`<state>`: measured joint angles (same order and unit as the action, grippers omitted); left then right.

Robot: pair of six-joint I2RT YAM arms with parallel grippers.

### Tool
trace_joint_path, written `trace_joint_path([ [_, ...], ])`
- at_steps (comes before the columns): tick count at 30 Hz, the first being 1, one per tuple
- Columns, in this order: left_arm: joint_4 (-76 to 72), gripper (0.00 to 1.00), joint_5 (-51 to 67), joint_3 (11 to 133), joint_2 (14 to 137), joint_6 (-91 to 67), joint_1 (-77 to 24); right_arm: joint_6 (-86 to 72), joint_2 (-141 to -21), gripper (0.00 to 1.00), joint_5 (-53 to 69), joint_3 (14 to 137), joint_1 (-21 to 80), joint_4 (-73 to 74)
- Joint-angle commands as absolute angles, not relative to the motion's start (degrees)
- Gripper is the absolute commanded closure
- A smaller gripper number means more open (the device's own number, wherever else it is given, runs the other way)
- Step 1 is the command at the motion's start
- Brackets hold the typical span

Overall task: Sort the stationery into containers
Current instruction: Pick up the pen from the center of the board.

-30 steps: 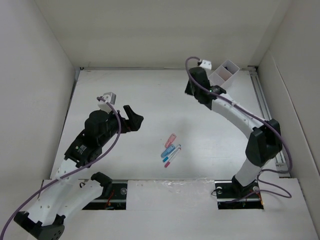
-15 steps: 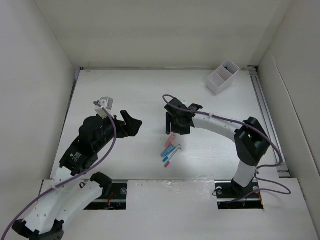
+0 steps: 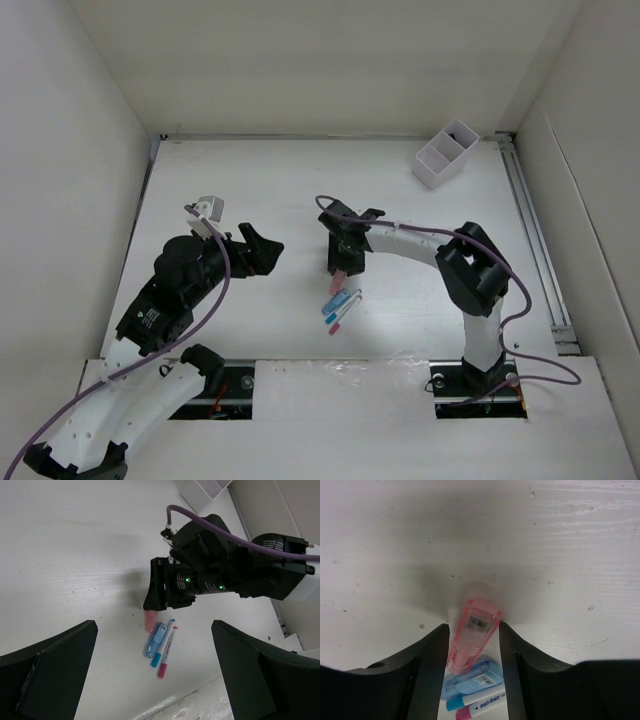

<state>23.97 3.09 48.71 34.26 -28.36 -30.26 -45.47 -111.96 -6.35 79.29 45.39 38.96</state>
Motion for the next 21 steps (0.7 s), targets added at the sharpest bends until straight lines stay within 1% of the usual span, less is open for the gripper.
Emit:
trace_joint_path([
  [1, 22.76, 0.00, 4.13, 48.69, 33.93, -28.39, -30.15, -46.58, -113.03, 0.51, -5.80, 81.47, 45.18, 37.44],
  [2, 22.76, 0.00, 4.13, 48.69, 33.93, -28.39, -30.15, -47.10, -113.55, 0.60, -6.50, 81.47, 45.18, 37.44],
  [3, 22.76, 0.00, 3.61, 48.69, 33.93, -28.39, -30.15, -47.11, -113.55, 0.63, -6.50, 81.47, 45.18, 36.92],
  [4, 22.76, 0.00, 3.60, 48.69, 33.93, -28.39, -30.15, -47.11, -114.16, 0.75, -6.50, 81.47, 45.18, 36.91],
  [5, 22.76, 0.00, 3.60, 48.69, 33.93, -28.39, -30.15, -47.11, -114.17, 0.75, -6.50, 82.34, 45.18, 36.91],
  [6, 22.76, 0.00, 3.60, 48.69, 33.93, -28.39, -30.15, -47.11, -114.17, 0.83, -7.11, 82.35, 45.18, 36.91],
  [9, 22.76, 0.00, 3.60, 48.69, 34.45, -28.39, -30.15, -47.11, -114.70, 0.90, -7.73, 84.81, 44.56, 36.91],
  [13, 22.24, 0.00, 3.60, 48.69, 34.98, -28.39, -30.15, -45.89, -111.54, 0.91, -8.35, 88.85, 40.97, 34.46],
  [15, 21.71, 0.00, 3.60, 48.69, 35.68, -28.39, -30.15, -43.70, -111.01, 0.91, -10.27, 93.41, 37.37, 33.84],
  [19, 20.57, 0.00, 4.21, 48.69, 37.52, -28.39, -30.15, -38.60, -111.70, 0.91, -18.09, 102.55, 28.50, 34.45],
  [20, 19.87, 0.00, 4.22, 48.17, 38.05, -28.39, -30.15, -37.71, -111.71, 0.91, -22.37, 104.22, 26.39, 33.32],
  [21, 19.34, 0.00, 4.22, 48.16, 38.06, -28.39, -30.15, -36.66, -113.01, 0.91, -24.24, 107.28, 22.28, 32.35],
])
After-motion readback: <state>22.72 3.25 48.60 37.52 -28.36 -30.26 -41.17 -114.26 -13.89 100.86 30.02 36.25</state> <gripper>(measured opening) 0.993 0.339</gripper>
